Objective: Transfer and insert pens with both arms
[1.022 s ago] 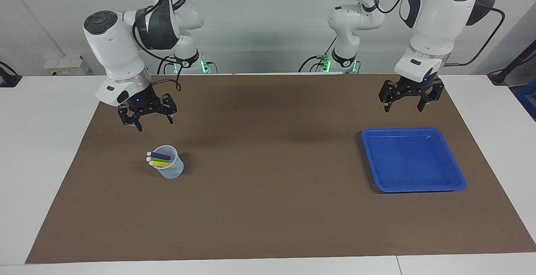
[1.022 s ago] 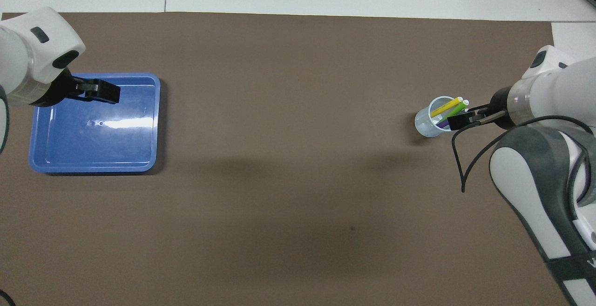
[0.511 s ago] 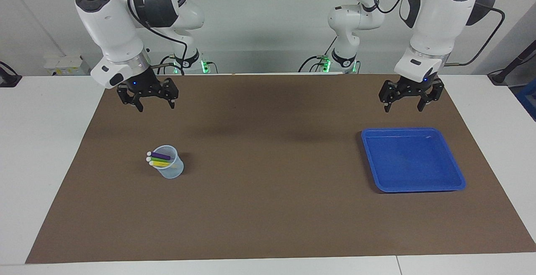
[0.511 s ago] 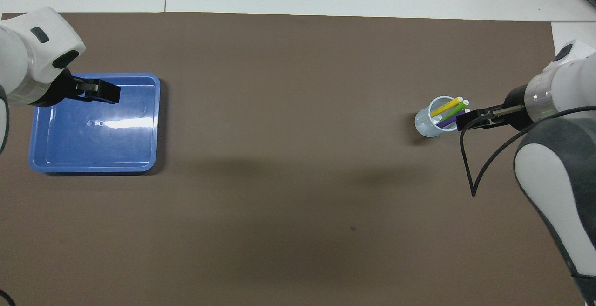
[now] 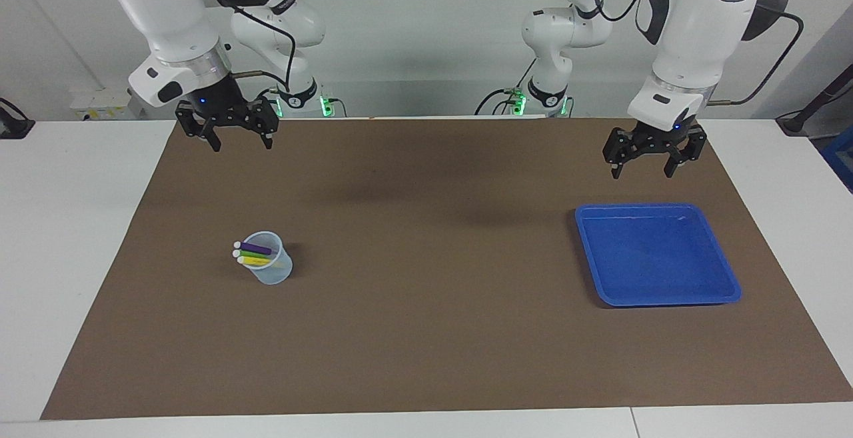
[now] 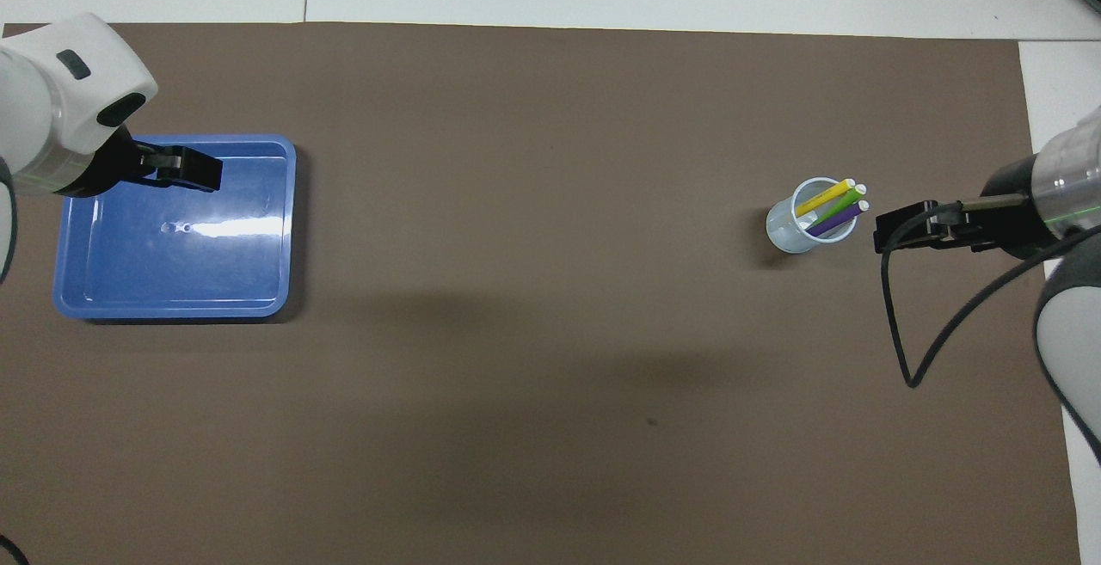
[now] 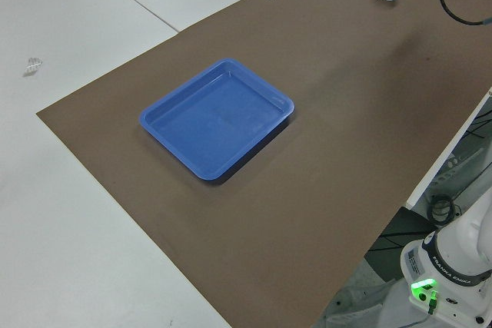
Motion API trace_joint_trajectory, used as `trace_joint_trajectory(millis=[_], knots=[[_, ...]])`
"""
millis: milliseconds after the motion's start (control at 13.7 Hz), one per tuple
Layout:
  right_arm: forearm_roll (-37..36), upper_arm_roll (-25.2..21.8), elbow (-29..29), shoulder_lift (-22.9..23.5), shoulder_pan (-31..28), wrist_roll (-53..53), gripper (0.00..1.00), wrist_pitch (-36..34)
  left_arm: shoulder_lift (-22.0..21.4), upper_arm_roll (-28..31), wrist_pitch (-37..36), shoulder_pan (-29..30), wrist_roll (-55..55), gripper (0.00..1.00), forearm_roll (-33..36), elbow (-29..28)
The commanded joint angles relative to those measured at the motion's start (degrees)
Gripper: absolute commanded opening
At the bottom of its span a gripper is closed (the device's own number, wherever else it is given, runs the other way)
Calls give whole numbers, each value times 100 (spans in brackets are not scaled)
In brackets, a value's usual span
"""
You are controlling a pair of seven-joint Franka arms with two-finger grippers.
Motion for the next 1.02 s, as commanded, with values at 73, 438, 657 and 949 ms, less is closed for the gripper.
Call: trace_joint_trajectory(millis=[73,438,657,949], knots=[[-27,2,60,-136,-81,65,100,-113,-92,-3,-12,14,28,100,95,-98],[-44,-165,-19,-215,-117,56,100,-87,-92,-3,-12,14,28,100,104,-98],[-88,-156,-37,-233,-55,47,100,-113,-92,-3,-12,14,28,100,95,-98],[-53,-86,-37,-233,-38,65,100,-175,-92,-3,-12,14,28,100,95,-98]])
